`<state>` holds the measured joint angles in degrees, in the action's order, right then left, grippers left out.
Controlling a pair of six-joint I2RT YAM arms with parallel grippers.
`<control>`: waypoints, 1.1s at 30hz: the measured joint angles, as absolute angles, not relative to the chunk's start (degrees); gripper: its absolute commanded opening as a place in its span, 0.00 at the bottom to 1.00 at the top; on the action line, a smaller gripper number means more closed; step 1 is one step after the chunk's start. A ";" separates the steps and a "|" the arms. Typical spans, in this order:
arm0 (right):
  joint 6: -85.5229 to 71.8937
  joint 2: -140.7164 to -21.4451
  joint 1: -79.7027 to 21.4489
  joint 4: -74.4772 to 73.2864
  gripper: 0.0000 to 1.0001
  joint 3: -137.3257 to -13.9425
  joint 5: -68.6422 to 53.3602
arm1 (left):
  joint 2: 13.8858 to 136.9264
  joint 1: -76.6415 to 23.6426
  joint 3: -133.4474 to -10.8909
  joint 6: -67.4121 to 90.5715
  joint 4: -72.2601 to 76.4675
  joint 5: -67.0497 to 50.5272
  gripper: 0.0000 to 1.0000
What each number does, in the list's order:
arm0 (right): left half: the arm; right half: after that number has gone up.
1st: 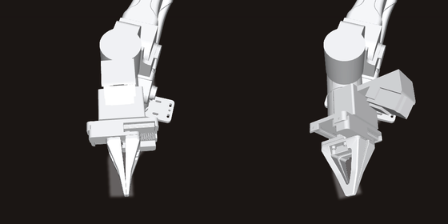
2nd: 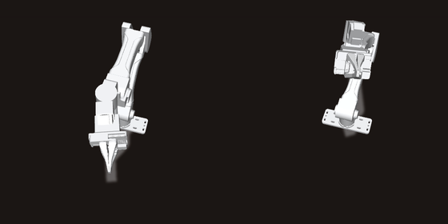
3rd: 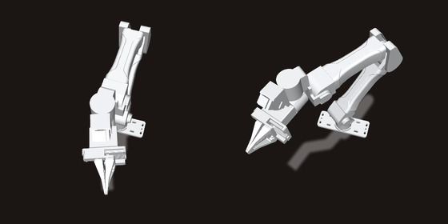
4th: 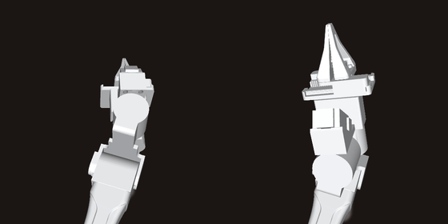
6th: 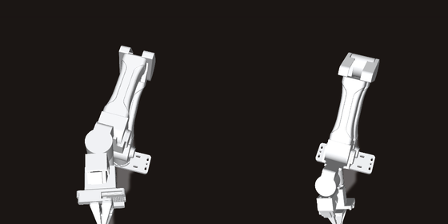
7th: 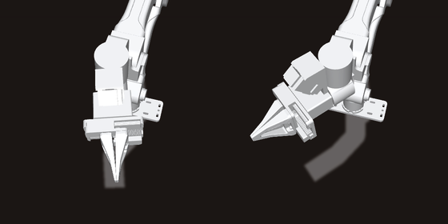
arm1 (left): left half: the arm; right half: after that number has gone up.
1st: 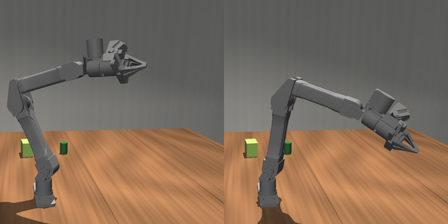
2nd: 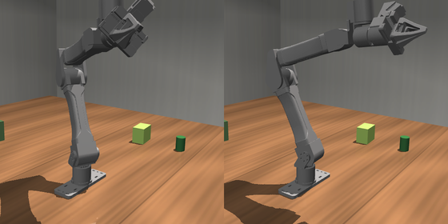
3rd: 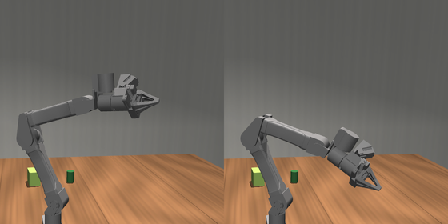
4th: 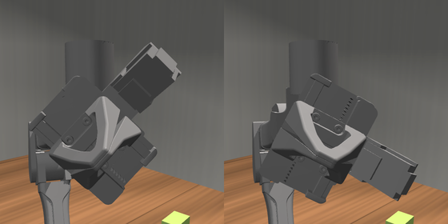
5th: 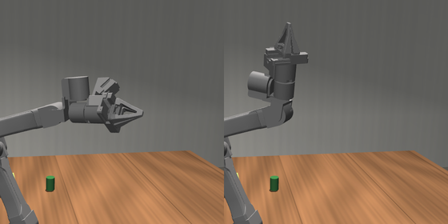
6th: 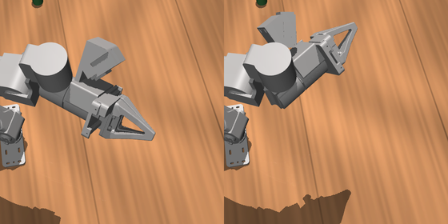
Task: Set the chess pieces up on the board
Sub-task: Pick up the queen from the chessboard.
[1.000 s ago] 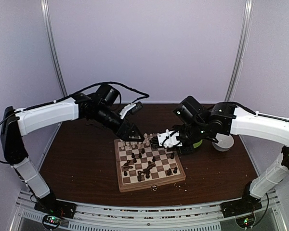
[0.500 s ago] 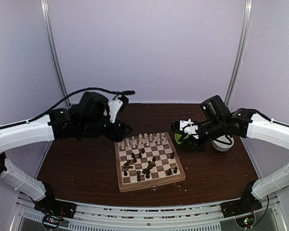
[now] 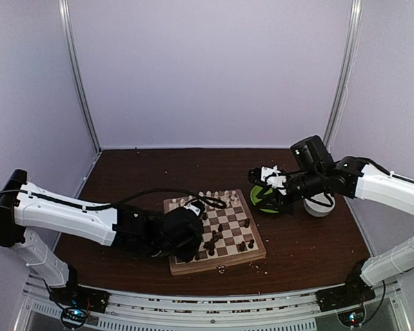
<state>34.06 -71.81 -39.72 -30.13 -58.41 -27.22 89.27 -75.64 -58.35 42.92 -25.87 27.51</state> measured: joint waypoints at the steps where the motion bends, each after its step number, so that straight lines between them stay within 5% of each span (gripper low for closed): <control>1: 34.06 -71.50 -39.70 -30.06 0.27 -58.30 -27.24 | 90.11 -75.96 -58.54 43.59 -25.96 27.44 0.44; 15: 34.09 -70.46 -38.74 -29.71 0.27 -57.80 -28.21 | 96.77 -76.60 -58.87 50.30 -25.61 22.87 0.40; 33: 34.17 -70.46 -38.48 -29.74 0.28 -57.78 -28.53 | 101.27 -73.84 -61.28 52.10 -25.52 18.46 0.22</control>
